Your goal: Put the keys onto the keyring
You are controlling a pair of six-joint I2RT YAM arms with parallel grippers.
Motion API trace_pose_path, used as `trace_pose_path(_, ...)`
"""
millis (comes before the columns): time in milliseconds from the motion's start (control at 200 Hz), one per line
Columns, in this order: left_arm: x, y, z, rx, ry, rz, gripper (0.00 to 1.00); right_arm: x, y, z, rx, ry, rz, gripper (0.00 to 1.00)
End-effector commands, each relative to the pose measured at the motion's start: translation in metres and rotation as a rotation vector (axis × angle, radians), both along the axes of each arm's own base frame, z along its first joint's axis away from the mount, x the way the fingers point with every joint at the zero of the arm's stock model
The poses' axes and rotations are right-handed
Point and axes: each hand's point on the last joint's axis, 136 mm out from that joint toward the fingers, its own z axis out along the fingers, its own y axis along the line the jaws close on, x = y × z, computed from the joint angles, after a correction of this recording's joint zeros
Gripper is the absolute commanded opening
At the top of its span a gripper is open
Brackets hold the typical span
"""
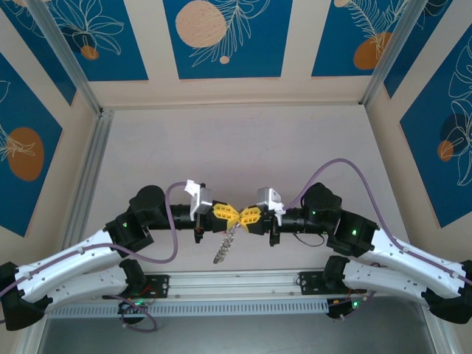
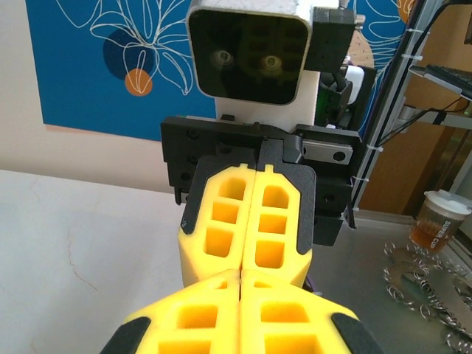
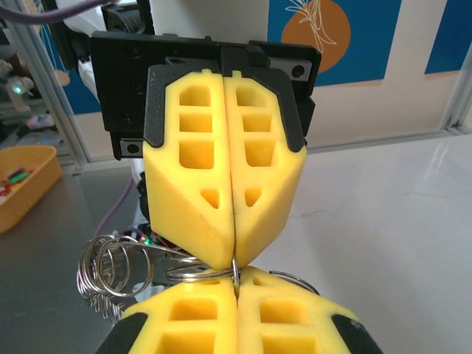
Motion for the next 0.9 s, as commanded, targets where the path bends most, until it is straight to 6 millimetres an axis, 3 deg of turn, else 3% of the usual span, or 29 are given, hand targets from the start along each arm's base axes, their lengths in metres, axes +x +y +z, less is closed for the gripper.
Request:
trace_pose_path(0, 0.0, 0.007, 0.009, 0.026, -0.045, 0.028, 0.0, 0.016, -0.009, 0.008, -0.047, -0.049, -0.103, 0.0)
trace_pose_path(35, 0.002, 0.01, 0.005, 0.073, -0.053, 0.052, 0.01, 0.021, -0.013, 0.009, -0.068, -0.062, -0.135, 0.0)
trace_pose_path(150, 0.017, 0.028, 0.0, 0.207, -0.092, 0.173, 0.34, 0.036, -0.023, 0.008, -0.157, -0.097, -0.225, 0.0)
trace_pose_path(255, 0.025, 0.039, 0.002, 0.266, -0.111, 0.245, 0.49, 0.047, -0.028, 0.009, -0.2, -0.114, -0.281, 0.0)
trace_pose_path(400, 0.031, 0.027, 0.003, 0.238, -0.063, 0.247, 0.67, 0.057, -0.022, 0.009, -0.207, -0.103, -0.32, 0.0)
trace_pose_path(430, 0.032, 0.023, 0.003, 0.218, -0.054, 0.245, 0.84, 0.059, -0.019, 0.008, -0.21, -0.096, -0.325, 0.0)
trace_pose_path(450, 0.034, 0.02, 0.004, 0.204, -0.047, 0.249, 0.88, 0.06, -0.018, 0.008, -0.212, -0.092, -0.327, 0.0)
trace_pose_path(610, 0.05, 0.009, 0.001, 0.151, -0.02, 0.315, 0.95, 0.064, -0.008, 0.007, -0.206, -0.075, -0.334, 0.0)
trace_pose_path(895, 0.078, 0.014, -0.014, 0.202, -0.009, 0.477, 0.93, 0.049, 0.005, 0.007, -0.179, -0.083, -0.247, 0.0)
